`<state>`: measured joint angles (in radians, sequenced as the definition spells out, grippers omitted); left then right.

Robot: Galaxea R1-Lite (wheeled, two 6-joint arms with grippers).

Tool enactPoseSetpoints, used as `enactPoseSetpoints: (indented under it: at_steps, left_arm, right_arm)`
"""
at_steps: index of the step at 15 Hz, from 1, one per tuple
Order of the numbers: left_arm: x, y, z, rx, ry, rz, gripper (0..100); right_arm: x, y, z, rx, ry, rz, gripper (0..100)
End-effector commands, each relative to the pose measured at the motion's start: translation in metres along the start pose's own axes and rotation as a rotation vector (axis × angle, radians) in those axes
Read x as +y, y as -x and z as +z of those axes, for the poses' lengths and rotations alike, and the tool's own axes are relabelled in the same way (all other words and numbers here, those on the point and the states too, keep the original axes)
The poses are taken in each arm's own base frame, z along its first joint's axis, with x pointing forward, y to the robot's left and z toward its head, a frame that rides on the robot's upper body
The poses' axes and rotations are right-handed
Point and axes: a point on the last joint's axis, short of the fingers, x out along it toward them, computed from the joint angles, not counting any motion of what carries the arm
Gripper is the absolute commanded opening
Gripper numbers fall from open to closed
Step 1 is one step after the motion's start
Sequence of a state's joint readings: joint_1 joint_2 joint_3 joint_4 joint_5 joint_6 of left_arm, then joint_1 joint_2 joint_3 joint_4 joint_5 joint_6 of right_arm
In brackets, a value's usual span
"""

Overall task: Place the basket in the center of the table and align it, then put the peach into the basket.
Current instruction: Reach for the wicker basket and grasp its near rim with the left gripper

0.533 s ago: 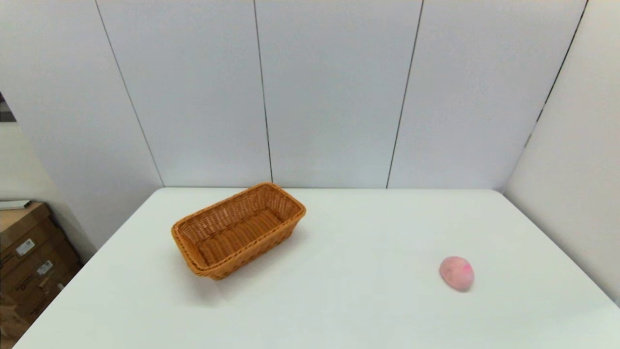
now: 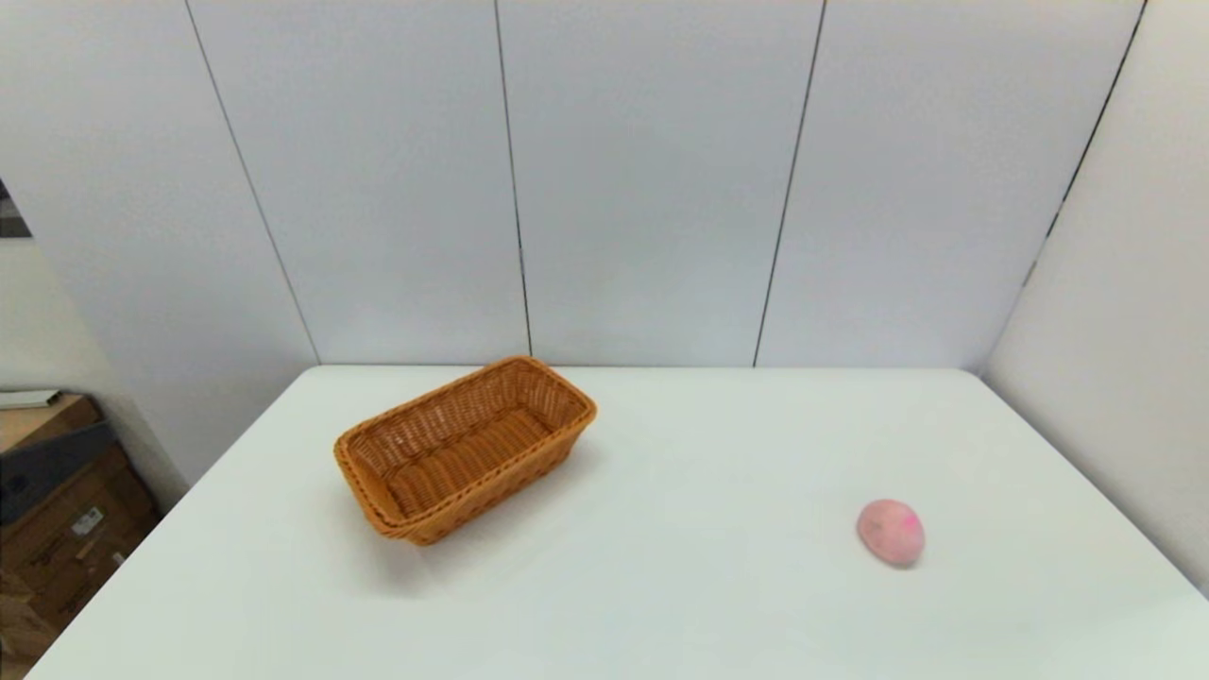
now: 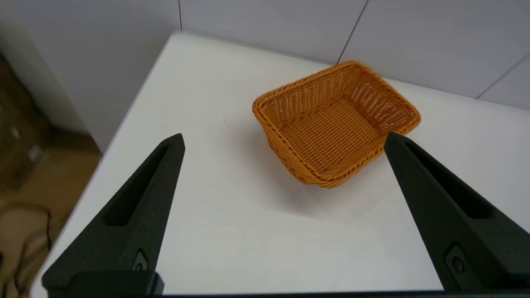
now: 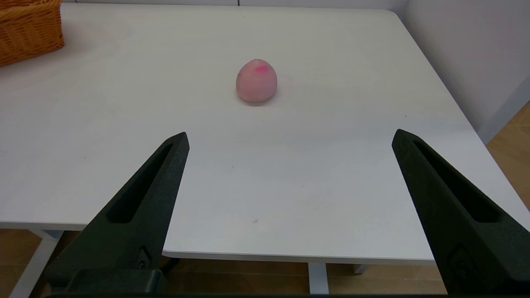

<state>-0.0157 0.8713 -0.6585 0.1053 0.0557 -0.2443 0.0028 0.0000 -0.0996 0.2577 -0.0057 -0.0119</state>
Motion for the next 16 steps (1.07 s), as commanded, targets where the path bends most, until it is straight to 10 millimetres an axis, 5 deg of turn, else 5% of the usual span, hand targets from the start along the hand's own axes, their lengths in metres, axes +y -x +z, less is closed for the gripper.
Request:
enactPoseSetpoints:
  at_steps: [1,3,10,16]
  left_arm:
    - [-0.04,-0.155,-0.015,0.391,0.086,0.186,100]
    - [-0.044,-0.184,-0.03,0.471,0.144,0.234,100]
    - [-0.061,-0.223,-0.065,0.691,0.262,0.37,100]
    - [-0.043,-0.265,-0.073,0.821,0.404,0.384,100]
  right_arm:
    - [0.0,0.0,0.0,0.0,0.0,0.0,100]
    - [0.0,0.0,0.0,0.0,0.0,0.0,100]
    - [0.0,0.0,0.0,0.0,-0.003,-0.002,100]
    - [0.0,0.0,0.0,0.0,-0.003,-0.003,100]
